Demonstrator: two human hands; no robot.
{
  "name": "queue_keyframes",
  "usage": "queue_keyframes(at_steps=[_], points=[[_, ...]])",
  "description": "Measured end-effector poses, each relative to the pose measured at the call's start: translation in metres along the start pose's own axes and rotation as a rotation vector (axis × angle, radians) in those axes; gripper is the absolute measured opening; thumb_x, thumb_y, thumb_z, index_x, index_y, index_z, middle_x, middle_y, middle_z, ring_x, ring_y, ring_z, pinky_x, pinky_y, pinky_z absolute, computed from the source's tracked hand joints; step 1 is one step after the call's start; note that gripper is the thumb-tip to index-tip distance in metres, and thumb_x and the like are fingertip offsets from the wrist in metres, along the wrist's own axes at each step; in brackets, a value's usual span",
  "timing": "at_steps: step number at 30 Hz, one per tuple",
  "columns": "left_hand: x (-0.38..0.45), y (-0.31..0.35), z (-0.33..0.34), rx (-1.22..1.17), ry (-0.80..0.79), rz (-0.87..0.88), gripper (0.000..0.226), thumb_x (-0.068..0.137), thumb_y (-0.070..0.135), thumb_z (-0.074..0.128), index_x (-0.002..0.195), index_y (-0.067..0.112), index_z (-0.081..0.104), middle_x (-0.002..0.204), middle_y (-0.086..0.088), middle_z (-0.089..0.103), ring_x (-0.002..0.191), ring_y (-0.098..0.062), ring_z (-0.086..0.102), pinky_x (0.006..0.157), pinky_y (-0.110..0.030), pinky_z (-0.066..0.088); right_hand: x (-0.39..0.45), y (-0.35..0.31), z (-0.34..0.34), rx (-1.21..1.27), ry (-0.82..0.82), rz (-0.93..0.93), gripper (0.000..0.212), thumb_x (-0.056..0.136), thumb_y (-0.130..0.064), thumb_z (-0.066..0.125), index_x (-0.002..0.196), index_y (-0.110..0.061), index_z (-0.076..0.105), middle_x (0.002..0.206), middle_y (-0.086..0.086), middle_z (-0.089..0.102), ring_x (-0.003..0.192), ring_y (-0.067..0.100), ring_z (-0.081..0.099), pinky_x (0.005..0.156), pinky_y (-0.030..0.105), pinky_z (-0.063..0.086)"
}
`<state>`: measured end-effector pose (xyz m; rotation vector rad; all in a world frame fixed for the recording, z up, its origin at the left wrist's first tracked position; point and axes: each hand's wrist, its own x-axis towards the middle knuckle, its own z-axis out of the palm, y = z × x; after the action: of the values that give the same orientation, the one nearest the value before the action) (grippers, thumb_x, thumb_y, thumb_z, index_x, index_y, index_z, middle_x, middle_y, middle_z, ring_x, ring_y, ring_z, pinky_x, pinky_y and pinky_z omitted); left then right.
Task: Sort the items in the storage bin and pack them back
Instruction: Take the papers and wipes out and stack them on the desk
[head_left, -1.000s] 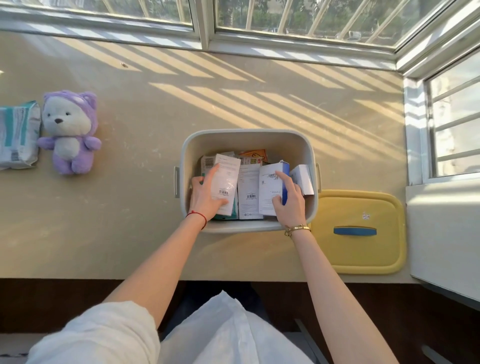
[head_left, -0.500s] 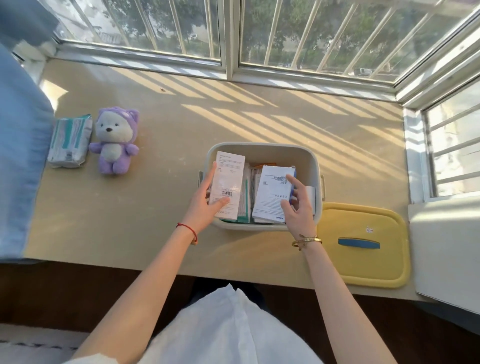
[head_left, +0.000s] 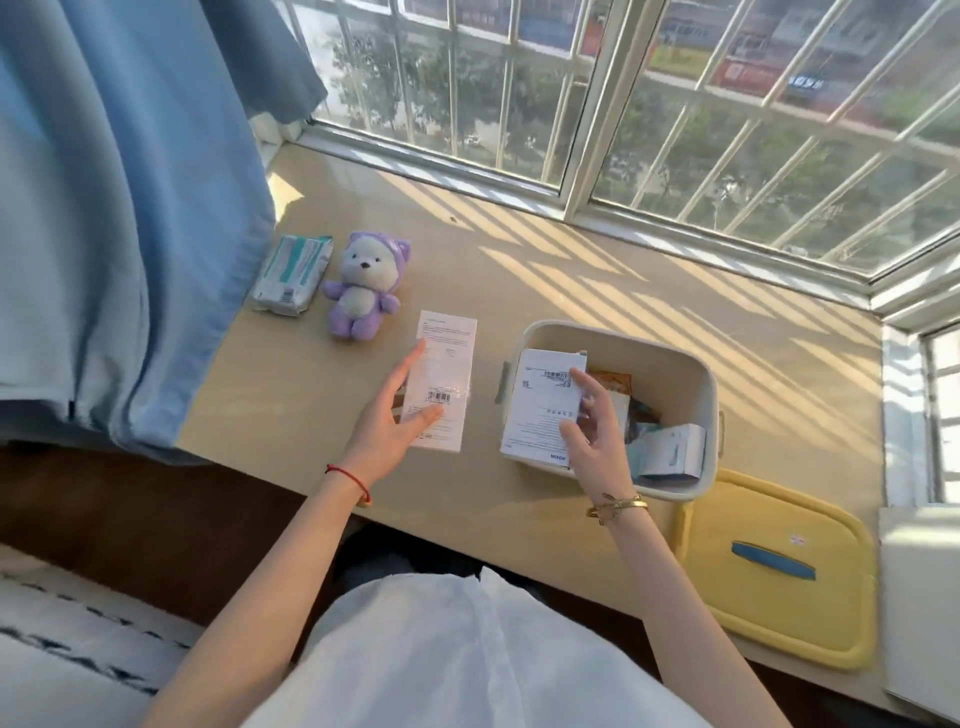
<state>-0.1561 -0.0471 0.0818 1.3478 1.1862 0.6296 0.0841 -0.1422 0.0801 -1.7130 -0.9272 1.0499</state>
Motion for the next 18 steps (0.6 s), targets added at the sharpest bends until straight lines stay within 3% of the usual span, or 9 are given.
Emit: queue_keyframes(at_steps=[4,8,13,15,18], points=[[0.003,-0.010,-0.060,-0.014,0.040,-0.004,0.076,0.087,0.011,0.068,0.146,0.042,0.032,0.139,0.009,0.051,0.116,-0.011,0.057,0.084,-0.020,0.052,0.008,-0.018,0.055,0.015,-0.029,0.002,0.055,0.094,-0.004,0.050,0.135,-0.037,0.041,0.119,-0.006,0.057,0.091,0.025,0.061,0.064,0.028,0.052],[0.012,-0.023,-0.134,-0.004,0.060,-0.022,0.075,0.088,0.011,0.067,0.147,0.038,0.031,0.141,0.007,0.047,0.118,-0.009,0.054,0.076,-0.015,0.053,0.023,-0.028,0.129,0.017,-0.021,0.008,0.058,0.091,-0.001,0.051,0.135,-0.038,0.043,0.122,0.005,0.060,0.082,0.029,0.058,0.064,0.033,0.051],[0.025,-0.045,-0.238,0.018,0.039,-0.048,0.075,0.087,0.003,0.066,0.148,0.032,0.032,0.143,0.009,0.044,0.116,-0.003,0.053,0.073,-0.010,0.050,0.032,-0.040,0.236,0.046,0.021,0.072,0.056,0.089,-0.004,0.050,0.130,-0.042,0.045,0.120,0.006,0.059,0.091,0.038,0.057,0.070,0.044,0.055],[0.032,-0.058,-0.277,0.055,0.019,-0.075,0.075,0.087,0.002,0.066,0.147,0.032,0.033,0.143,0.010,0.042,0.113,0.000,0.053,0.073,-0.008,0.048,0.037,-0.045,0.276,0.050,0.049,0.099,0.055,0.084,-0.012,0.049,0.129,-0.042,0.045,0.120,0.006,0.059,0.084,0.029,0.057,0.067,0.037,0.054],[0.049,-0.086,-0.326,0.096,-0.019,-0.099,0.075,0.087,0.006,0.067,0.146,0.039,0.033,0.147,0.009,0.041,0.121,-0.007,0.052,0.078,-0.011,0.051,0.049,-0.044,0.329,0.063,0.068,0.130,0.055,0.079,-0.016,0.048,0.128,-0.042,0.046,0.120,0.005,0.058,0.083,0.018,0.054,0.064,0.029,0.050]])
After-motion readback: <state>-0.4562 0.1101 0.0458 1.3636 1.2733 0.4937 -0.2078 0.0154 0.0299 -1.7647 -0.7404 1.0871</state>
